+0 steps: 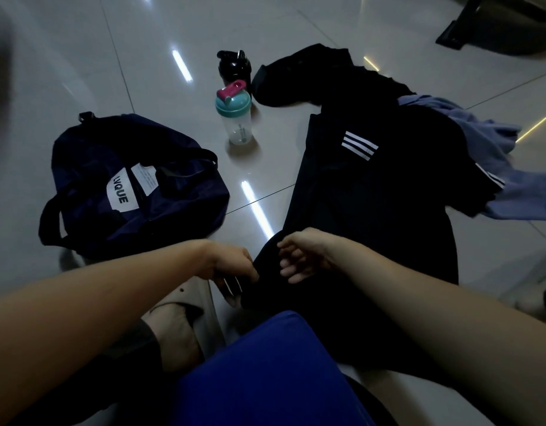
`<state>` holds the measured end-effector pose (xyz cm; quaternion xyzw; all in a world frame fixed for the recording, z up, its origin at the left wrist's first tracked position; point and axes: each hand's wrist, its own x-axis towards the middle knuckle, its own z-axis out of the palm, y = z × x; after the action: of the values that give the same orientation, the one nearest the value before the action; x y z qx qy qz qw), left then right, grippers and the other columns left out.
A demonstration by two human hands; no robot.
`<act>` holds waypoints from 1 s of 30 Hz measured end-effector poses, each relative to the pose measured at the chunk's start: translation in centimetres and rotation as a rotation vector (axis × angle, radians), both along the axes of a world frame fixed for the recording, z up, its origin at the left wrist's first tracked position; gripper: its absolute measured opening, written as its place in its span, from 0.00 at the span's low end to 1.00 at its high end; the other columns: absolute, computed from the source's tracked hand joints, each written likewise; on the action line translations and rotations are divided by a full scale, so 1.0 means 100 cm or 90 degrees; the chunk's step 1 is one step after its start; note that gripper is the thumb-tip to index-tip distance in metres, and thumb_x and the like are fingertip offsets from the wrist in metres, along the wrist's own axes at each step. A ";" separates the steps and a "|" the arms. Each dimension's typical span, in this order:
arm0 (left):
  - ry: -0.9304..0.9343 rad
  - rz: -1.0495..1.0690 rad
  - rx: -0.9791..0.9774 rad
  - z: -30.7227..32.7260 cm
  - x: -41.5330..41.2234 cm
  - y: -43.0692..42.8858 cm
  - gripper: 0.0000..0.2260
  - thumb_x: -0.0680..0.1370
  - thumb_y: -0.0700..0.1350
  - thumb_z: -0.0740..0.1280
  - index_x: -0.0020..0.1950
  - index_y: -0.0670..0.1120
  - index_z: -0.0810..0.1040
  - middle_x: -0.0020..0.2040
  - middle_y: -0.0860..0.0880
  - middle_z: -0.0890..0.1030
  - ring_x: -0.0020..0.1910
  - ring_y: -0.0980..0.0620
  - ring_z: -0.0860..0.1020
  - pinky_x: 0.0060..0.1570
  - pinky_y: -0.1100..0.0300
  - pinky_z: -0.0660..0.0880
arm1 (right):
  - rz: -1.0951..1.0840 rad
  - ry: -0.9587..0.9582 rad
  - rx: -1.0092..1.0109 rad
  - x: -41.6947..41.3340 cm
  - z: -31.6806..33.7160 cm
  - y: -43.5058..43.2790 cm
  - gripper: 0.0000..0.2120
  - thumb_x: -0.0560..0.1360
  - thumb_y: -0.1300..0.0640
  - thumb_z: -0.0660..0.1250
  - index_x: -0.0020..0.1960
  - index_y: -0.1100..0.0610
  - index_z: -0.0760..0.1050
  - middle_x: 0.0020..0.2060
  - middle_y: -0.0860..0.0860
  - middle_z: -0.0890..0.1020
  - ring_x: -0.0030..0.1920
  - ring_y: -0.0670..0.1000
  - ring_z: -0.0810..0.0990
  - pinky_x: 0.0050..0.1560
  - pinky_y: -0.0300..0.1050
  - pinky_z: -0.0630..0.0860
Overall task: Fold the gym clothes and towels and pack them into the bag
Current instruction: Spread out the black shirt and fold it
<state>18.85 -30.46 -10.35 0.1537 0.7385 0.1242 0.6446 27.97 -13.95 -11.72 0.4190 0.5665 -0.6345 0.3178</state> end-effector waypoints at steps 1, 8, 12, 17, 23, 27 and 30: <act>-0.005 -0.017 -0.012 0.004 -0.003 0.000 0.09 0.80 0.38 0.64 0.53 0.35 0.82 0.39 0.39 0.85 0.37 0.44 0.84 0.42 0.51 0.83 | 0.054 -0.040 -0.016 0.005 -0.002 0.005 0.13 0.83 0.54 0.59 0.50 0.63 0.76 0.40 0.58 0.81 0.39 0.55 0.83 0.45 0.53 0.83; 0.023 -0.117 0.012 0.000 0.006 0.018 0.11 0.75 0.43 0.75 0.36 0.45 0.76 0.27 0.50 0.71 0.26 0.52 0.68 0.31 0.60 0.70 | 0.039 -0.082 -0.165 0.032 -0.035 0.001 0.21 0.85 0.49 0.57 0.66 0.66 0.73 0.56 0.62 0.80 0.59 0.62 0.82 0.59 0.64 0.80; 0.053 -0.180 0.026 -0.018 0.023 0.029 0.12 0.75 0.46 0.76 0.38 0.45 0.75 0.28 0.51 0.69 0.26 0.54 0.65 0.27 0.61 0.65 | -0.042 -0.048 -0.236 0.030 -0.039 0.015 0.34 0.82 0.40 0.60 0.77 0.62 0.61 0.71 0.65 0.70 0.67 0.68 0.74 0.57 0.68 0.79; 0.022 -0.196 0.052 -0.033 0.039 0.043 0.10 0.75 0.51 0.75 0.41 0.47 0.79 0.32 0.51 0.72 0.31 0.53 0.67 0.31 0.61 0.65 | -0.034 -0.026 -0.141 0.035 -0.037 0.027 0.37 0.74 0.45 0.74 0.74 0.63 0.67 0.70 0.63 0.72 0.63 0.65 0.77 0.47 0.60 0.83; 0.108 -0.253 -0.010 -0.034 0.024 0.042 0.10 0.80 0.47 0.66 0.49 0.42 0.83 0.38 0.48 0.79 0.34 0.52 0.72 0.31 0.62 0.70 | 0.028 -0.081 0.041 0.050 -0.052 0.017 0.04 0.78 0.69 0.62 0.47 0.65 0.75 0.42 0.61 0.77 0.40 0.58 0.80 0.47 0.60 0.84; 0.138 -0.280 -0.017 -0.051 0.018 0.028 0.11 0.78 0.44 0.71 0.59 0.45 0.82 0.45 0.47 0.83 0.35 0.54 0.77 0.28 0.63 0.70 | -0.057 -0.092 0.006 0.060 -0.055 0.020 0.09 0.80 0.69 0.53 0.52 0.66 0.72 0.46 0.64 0.79 0.43 0.62 0.82 0.49 0.63 0.83; 0.094 -0.324 0.025 -0.066 0.036 0.021 0.06 0.77 0.44 0.73 0.52 0.49 0.79 0.47 0.48 0.83 0.39 0.53 0.79 0.38 0.60 0.76 | -0.130 -0.080 -0.038 0.060 -0.054 0.022 0.09 0.80 0.68 0.52 0.52 0.65 0.71 0.45 0.62 0.80 0.42 0.61 0.83 0.44 0.62 0.83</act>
<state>22.46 -28.40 -16.91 0.3554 0.7187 -0.0391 0.5964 34.01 -11.72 -17.09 0.5037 0.4804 -0.6526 0.2992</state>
